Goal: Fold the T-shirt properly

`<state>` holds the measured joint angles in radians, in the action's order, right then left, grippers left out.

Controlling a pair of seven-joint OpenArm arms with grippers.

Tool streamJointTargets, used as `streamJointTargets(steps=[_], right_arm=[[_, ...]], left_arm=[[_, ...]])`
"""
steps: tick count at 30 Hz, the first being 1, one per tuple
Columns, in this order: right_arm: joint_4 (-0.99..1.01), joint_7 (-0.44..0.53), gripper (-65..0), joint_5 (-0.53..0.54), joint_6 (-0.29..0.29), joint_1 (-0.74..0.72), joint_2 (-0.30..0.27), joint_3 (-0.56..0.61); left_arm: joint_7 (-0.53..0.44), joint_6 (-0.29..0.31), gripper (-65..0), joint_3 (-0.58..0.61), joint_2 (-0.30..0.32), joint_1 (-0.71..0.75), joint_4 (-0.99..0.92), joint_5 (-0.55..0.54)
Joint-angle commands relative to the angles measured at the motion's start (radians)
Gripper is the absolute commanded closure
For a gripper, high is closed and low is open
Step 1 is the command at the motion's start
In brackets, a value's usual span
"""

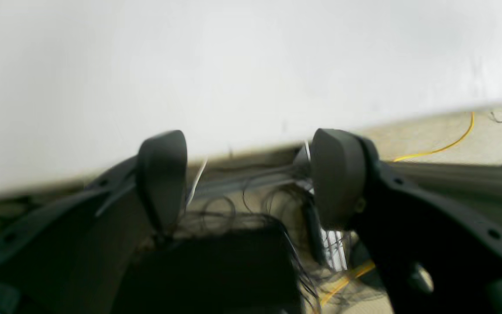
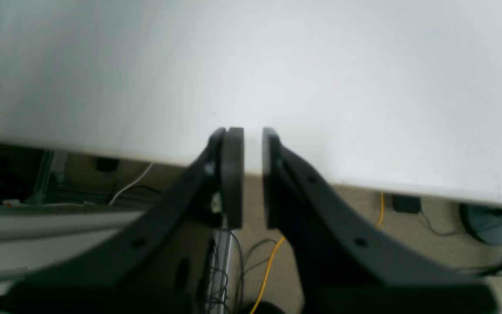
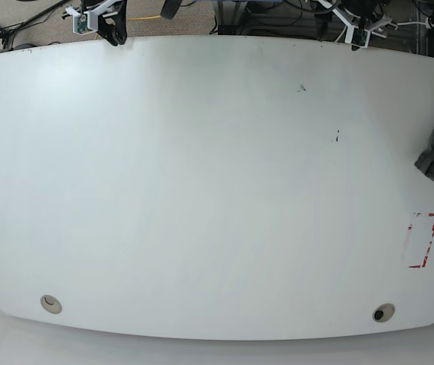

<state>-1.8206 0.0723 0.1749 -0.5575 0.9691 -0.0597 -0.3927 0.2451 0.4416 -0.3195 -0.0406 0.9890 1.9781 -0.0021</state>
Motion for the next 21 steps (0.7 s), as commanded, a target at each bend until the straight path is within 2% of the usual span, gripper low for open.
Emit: streamJointTargets(steps=[1,4,9,11,15,18,21], right_arm=[[-0.014,0.033,-4.6,0.018,-0.012,0.083,-0.002,0.002],[-0.011,0.053,-0.5,0.018,-0.014,0.130,-0.001,0.007],[0.080,0.057,-0.5,0.018,-0.014,0.189,-0.006,0.054],[0.161,0.057,-0.5,0.015,-0.012,0.184,-0.035,0.088],[0.353,0.057,-0.6,0.007,-0.003,0.113,-0.073,0.185],[0.529,0.059,-0.6,0.007,-0.003,0.029,-0.087,0.217],[0.669,0.059,-0.6,0.005,-0.003,-0.060,-0.088,0.222]], left_arm=[[-0.016,0.007,-40.8,0.003,0.002,0.077,0.016,-0.060],[-0.016,0.006,-40.8,0.003,0.002,0.133,0.007,-0.106],[-0.017,0.006,-40.8,0.003,0.002,0.173,-0.105,-0.114],[-0.017,0.006,-40.8,0.006,0.005,0.166,-0.202,-0.117],[-0.019,0.006,-40.8,0.006,0.008,0.038,-0.409,-0.111],[-0.019,0.006,-40.8,0.006,0.046,-0.072,-0.603,-0.112],[-0.019,0.006,-40.7,0.006,0.058,-0.186,-0.785,-0.112]])
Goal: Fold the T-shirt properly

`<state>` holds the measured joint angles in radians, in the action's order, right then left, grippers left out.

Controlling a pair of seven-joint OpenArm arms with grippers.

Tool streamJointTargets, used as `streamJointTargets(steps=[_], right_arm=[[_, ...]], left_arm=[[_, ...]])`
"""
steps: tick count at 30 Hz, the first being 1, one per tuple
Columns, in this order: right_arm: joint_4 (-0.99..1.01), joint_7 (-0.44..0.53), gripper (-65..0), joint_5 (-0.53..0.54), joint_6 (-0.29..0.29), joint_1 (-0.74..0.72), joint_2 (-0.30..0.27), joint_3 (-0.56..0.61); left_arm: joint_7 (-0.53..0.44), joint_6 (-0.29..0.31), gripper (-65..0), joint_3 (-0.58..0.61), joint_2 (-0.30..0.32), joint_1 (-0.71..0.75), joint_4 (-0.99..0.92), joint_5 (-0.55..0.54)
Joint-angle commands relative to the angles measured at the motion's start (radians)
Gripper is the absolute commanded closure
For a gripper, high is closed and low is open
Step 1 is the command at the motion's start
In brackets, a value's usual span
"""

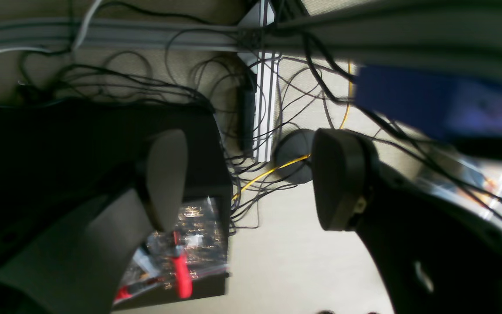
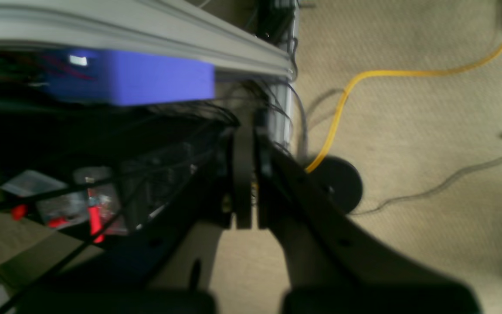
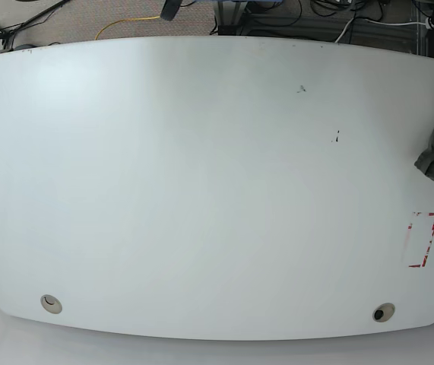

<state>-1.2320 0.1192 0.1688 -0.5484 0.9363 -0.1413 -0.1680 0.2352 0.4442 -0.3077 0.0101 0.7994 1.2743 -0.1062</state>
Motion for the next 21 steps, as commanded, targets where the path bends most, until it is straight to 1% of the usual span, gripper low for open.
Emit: streamJointTargets(steps=[1,3,6,9,11,12,15,17,21], right_arm=[[0.116,0.012,-0.6,0.011,-0.012,-0.050,-0.007,-0.003],[0.200,0.012,-0.6,0.011,-0.012,-0.110,-0.007,-0.003],[0.272,0.006,-0.6,0.007,-0.011,-0.178,-0.008,-0.003],[0.352,0.004,-0.6,-0.061,-0.003,-0.242,-0.007,-0.003],[0.412,0.007,-0.6,-0.125,0.038,-0.291,-0.002,-0.005],[0.446,0.009,-0.6,-0.151,0.066,-0.319,-0.002,-0.005],[0.528,0.009,-0.6,-0.180,0.103,-0.379,-0.001,-0.005],[0.585,0.009,-0.6,-0.180,0.107,-0.420,-0.001,-0.005],[0.677,0.004,-0.6,-0.186,0.107,-0.498,-0.001,-0.005]], left_arm=[[-0.009,0.003,-40.7,-0.006,0.014,-0.022,-0.134,-0.007],[-0.009,0.002,-40.7,0.005,0.038,-0.096,-0.273,0.013],[-0.038,-0.011,-40.7,0.034,0.049,-0.200,-0.434,0.055],[-0.136,-0.103,-41.1,0.054,0.054,-0.278,-0.612,0.115],[-0.204,-0.161,-41.3,0.074,0.067,-0.354,-0.746,0.147],[-0.218,-0.176,-41.3,0.089,0.070,-0.397,-0.822,0.155],[-0.233,-0.193,-41.4,0.123,0.070,-0.484,-0.962,0.158],[-0.256,-0.216,-41.4,0.138,0.072,-0.521,-1.017,0.159],[-0.262,-0.293,-41.3,0.183,0.070,-0.578,-1.082,0.161]])
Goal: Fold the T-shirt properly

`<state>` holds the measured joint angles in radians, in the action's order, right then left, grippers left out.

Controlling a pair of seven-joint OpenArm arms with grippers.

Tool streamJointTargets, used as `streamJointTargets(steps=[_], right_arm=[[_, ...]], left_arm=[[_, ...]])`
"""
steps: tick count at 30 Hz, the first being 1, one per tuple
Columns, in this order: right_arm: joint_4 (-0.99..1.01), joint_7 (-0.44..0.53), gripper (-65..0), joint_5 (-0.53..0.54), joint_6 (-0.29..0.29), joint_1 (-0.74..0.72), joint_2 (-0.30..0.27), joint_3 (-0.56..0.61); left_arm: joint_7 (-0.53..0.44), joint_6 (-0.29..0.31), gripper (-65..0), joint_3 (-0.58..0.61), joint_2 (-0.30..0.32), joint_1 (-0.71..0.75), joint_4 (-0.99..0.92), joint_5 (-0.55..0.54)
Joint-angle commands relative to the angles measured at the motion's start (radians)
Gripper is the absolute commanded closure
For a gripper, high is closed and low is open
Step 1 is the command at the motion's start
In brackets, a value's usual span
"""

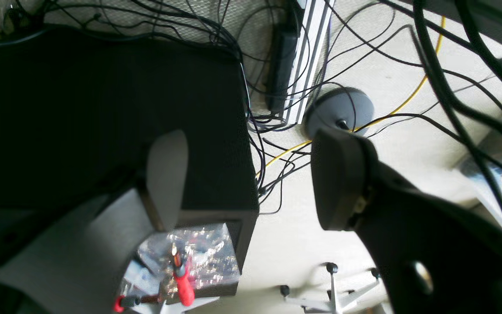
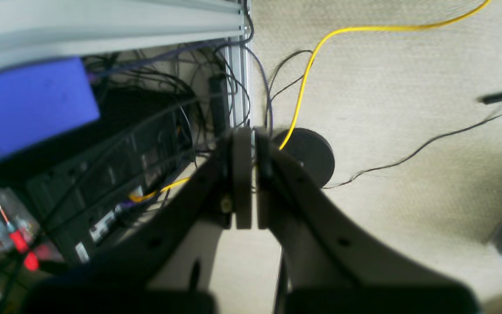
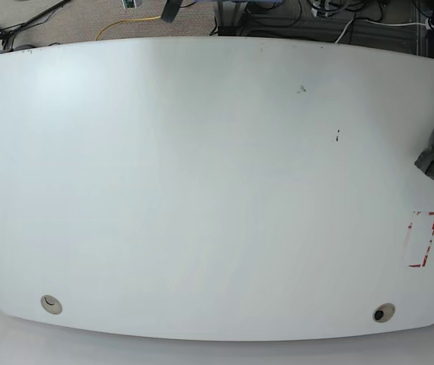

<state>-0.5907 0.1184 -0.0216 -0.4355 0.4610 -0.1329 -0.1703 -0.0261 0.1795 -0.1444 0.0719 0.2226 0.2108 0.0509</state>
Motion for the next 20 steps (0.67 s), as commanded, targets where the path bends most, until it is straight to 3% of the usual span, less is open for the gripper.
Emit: streamJointTargets(steps=[1,4,20], right_arm=[[0.059,0.005,-0.8,0.004,-0.006,-0.037,-0.011,-0.002],[0.119,0.005,-0.8,0.004,-0.004,-0.077,-0.011,-0.002],[0.136,0.007,-0.6,0.010,-0.004,-0.110,-0.007,-0.002]], left_arm=[[-0.001,-0.041,-41.1,0.039,0.009,-0.016,-0.029,0.004],[-0.001,-0.054,-41.0,0.095,0.003,-0.052,-0.070,0.004],[-0.005,-0.054,-41.0,0.099,0.001,-0.088,-0.107,-0.001]])
